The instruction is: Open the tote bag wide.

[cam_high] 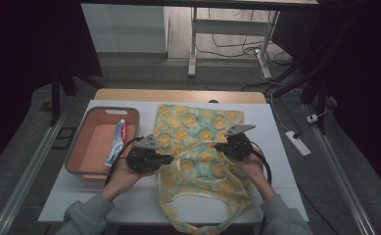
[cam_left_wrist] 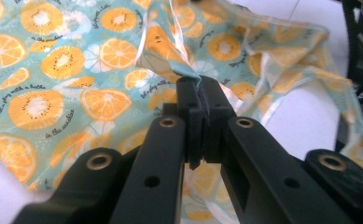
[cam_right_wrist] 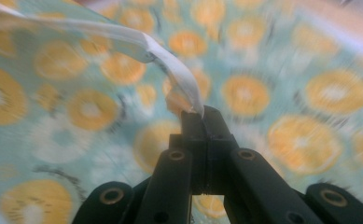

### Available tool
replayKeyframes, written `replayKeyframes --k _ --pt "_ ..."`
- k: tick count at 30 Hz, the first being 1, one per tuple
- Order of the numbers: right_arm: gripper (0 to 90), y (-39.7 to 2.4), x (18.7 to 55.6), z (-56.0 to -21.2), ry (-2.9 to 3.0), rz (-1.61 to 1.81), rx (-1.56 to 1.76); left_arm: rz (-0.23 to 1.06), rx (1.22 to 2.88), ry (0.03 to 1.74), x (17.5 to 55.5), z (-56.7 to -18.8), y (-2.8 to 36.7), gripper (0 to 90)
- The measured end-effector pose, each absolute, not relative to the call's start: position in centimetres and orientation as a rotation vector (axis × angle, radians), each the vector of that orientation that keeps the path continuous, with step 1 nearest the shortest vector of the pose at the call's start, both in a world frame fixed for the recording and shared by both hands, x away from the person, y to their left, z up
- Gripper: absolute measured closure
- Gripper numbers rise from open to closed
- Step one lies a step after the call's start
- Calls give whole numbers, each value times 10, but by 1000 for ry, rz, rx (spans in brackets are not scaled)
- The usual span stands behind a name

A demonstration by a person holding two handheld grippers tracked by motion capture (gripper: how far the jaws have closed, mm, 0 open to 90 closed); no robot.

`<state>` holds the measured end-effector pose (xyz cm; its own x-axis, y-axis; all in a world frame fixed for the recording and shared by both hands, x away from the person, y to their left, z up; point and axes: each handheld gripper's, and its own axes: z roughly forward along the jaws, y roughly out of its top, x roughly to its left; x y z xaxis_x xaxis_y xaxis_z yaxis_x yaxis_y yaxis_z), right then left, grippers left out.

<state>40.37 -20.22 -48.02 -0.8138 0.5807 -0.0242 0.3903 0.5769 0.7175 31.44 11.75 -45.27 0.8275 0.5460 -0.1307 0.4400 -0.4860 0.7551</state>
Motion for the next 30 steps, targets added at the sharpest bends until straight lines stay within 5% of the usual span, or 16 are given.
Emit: replayKeyframes --k 6,8,12,21,30 --pt "852 -205 408 -509 2641 1021 864 166 2189 740 323 -460 104 873" --pt "517 -210 397 -501 2605 1023 882 164 2194 738 323 -461 104 872" --pt "381 -223 365 -465 2529 1224 842 162 2190 744 324 -462 106 871" --pt "316 -197 306 -446 2681 1292 600 150 2175 748 325 -461 109 870" --pt "410 -175 315 -505 2802 1072 587 144 2164 747 324 -460 111 868"
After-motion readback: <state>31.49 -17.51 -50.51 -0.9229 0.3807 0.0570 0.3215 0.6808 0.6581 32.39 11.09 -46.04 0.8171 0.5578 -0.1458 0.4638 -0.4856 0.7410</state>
